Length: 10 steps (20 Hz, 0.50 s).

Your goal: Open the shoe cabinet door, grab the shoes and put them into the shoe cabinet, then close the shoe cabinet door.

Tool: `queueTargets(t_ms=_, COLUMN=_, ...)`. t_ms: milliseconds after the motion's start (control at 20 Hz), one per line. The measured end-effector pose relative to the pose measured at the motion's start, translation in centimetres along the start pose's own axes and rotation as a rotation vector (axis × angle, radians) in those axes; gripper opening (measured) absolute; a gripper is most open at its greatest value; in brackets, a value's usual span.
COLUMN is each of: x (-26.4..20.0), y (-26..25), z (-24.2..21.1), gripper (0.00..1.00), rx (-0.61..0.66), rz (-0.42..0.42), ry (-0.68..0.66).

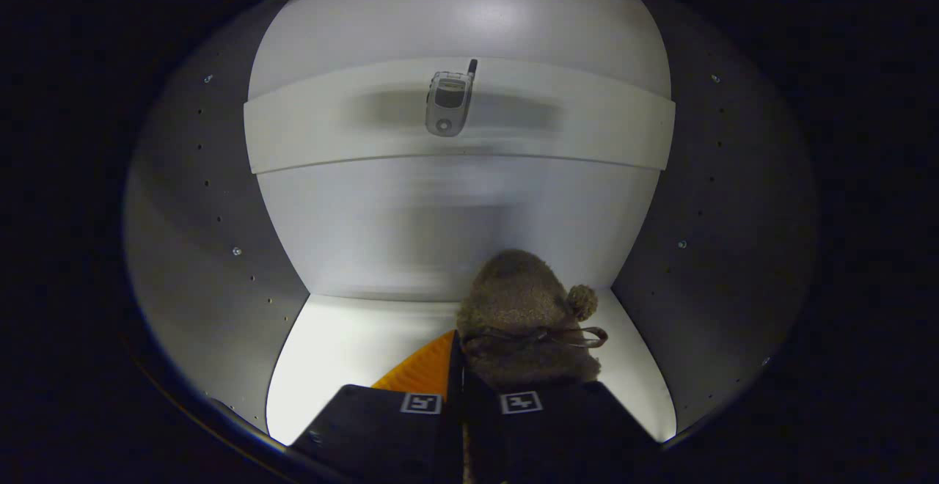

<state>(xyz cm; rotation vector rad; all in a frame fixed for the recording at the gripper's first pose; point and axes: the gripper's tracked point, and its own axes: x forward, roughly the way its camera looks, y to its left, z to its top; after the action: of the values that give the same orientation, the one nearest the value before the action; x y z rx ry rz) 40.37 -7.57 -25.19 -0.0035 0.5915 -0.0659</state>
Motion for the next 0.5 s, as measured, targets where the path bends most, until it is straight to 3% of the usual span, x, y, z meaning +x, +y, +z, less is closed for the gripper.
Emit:
queueTargets(t_ms=250, x=-0.6, y=0.7, z=-1.9, gripper=0.67, rx=-0.030, rz=0.012, ry=0.037)
queueTargets(t_ms=400, x=-2.0, y=0.8, z=-1.4, gripper=0.77, rx=-0.020, rz=0.006, ry=0.014)
queueTargets(t_ms=500, x=-3.3, y=0.6, z=-1.2, gripper=0.90, rx=-0.014, rz=-0.003, ry=-0.006)
